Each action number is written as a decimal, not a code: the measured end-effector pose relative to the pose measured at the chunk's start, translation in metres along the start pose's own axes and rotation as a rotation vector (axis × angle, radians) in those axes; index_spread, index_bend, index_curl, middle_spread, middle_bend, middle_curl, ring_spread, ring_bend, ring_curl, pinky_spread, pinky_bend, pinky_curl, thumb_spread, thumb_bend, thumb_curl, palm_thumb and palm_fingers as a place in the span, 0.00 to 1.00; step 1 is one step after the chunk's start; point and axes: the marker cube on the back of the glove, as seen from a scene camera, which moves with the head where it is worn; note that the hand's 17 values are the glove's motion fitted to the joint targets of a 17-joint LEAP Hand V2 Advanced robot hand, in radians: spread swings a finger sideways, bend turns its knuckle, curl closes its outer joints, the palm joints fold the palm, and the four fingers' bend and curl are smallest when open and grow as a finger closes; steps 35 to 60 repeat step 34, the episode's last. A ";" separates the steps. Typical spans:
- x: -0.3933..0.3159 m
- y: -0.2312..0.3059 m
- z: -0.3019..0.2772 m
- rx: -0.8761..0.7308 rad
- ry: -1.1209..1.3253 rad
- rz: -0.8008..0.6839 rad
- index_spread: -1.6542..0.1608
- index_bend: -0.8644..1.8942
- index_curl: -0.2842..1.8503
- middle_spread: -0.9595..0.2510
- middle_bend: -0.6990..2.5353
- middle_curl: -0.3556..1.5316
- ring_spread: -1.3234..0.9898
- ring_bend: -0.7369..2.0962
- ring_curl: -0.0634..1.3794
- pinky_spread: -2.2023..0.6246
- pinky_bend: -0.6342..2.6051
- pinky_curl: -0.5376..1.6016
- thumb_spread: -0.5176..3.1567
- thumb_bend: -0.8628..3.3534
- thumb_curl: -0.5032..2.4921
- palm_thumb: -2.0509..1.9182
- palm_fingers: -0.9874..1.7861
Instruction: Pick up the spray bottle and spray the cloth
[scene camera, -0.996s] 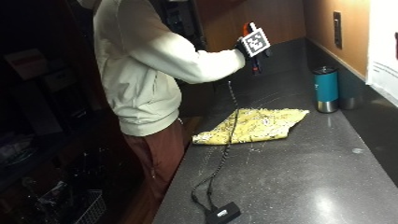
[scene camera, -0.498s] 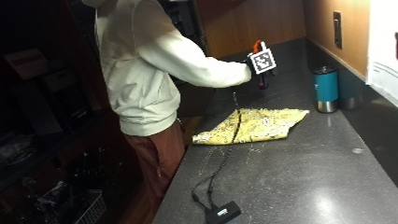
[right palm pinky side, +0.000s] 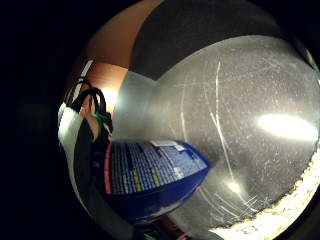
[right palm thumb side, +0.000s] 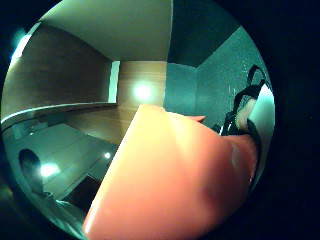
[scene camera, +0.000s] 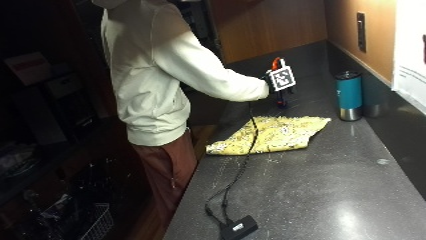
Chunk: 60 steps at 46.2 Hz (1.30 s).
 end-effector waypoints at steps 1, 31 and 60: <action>0.003 -0.002 0.002 0.018 0.011 0.000 0.84 0.46 0.38 0.72 0.37 0.44 0.50 0.42 0.34 0.70 0.32 0.43 0.20 0.20 0.43 0.76 0.84; -0.008 0.044 -0.059 -0.302 0.148 -0.115 0.74 0.33 0.29 0.73 0.27 0.39 0.53 0.38 0.31 0.78 0.34 0.43 0.36 0.19 0.36 0.68 0.50; -0.014 0.046 -0.063 -0.301 0.165 -0.129 0.73 0.34 0.28 0.74 0.27 0.38 0.54 0.38 0.30 0.80 0.34 0.43 0.36 0.19 0.35 0.68 0.49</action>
